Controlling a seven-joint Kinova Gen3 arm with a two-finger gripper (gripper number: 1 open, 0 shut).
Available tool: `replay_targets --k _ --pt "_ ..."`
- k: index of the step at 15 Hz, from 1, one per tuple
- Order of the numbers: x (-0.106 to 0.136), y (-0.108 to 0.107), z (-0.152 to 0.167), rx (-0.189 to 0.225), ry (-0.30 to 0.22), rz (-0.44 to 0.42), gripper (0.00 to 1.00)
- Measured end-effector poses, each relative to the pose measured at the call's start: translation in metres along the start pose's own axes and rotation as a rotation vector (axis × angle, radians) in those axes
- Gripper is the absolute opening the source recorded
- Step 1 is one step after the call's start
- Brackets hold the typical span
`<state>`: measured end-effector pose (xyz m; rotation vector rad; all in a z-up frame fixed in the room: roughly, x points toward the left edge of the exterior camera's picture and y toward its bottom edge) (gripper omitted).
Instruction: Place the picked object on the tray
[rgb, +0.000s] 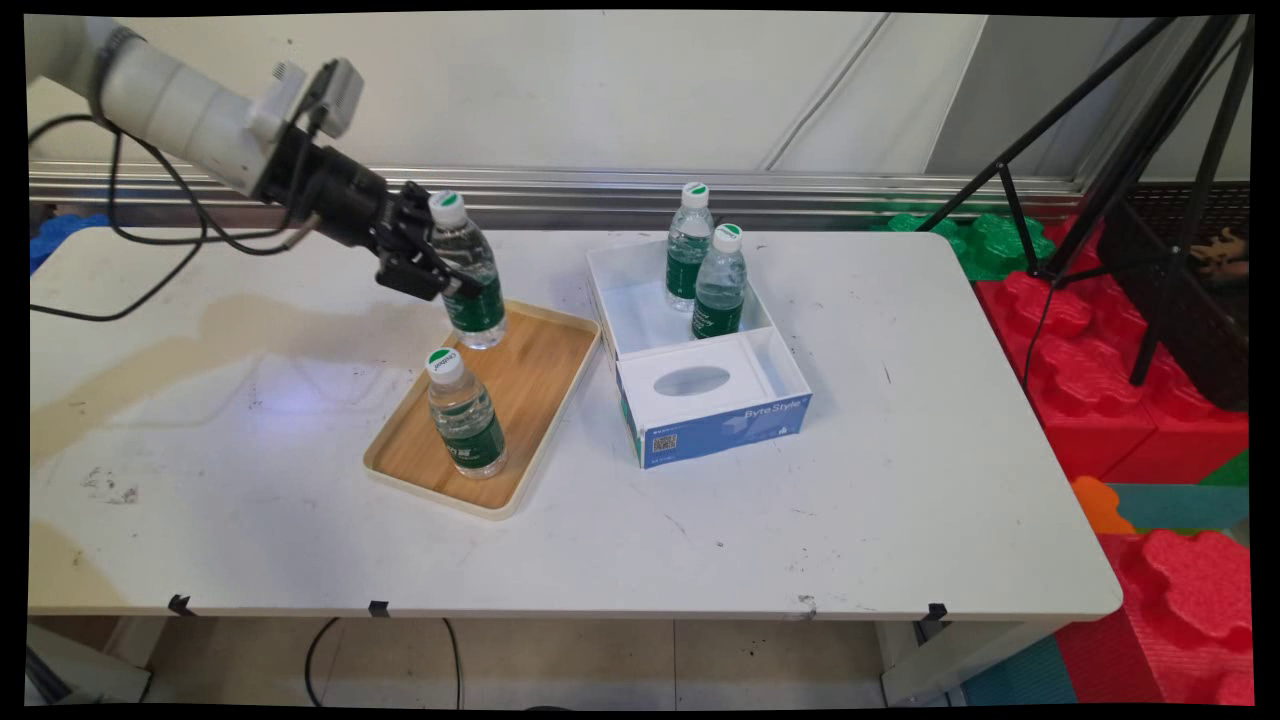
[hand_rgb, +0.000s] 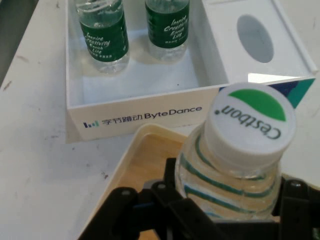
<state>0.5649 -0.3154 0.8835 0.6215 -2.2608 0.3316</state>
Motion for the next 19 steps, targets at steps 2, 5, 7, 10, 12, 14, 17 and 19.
replay_targets --k 2,5,7,10,12,14,17,19 --pt "-0.004 -0.003 0.012 -0.003 0.001 0.006 0.00" --pt "-0.010 -0.007 0.038 -0.012 0.005 0.010 0.00" --pt "-0.013 -0.008 0.053 -0.018 0.007 0.009 0.00" --pt "-0.017 -0.011 0.073 -0.024 0.008 0.009 0.00" --pt "-0.020 -0.012 0.083 -0.027 0.006 0.008 0.00" --pt "-0.023 -0.013 0.088 -0.029 0.006 0.007 0.00" --pt "-0.026 -0.014 0.096 -0.034 0.009 0.001 1.00" --pt "-0.026 -0.014 0.098 -0.036 0.012 -0.001 1.00"
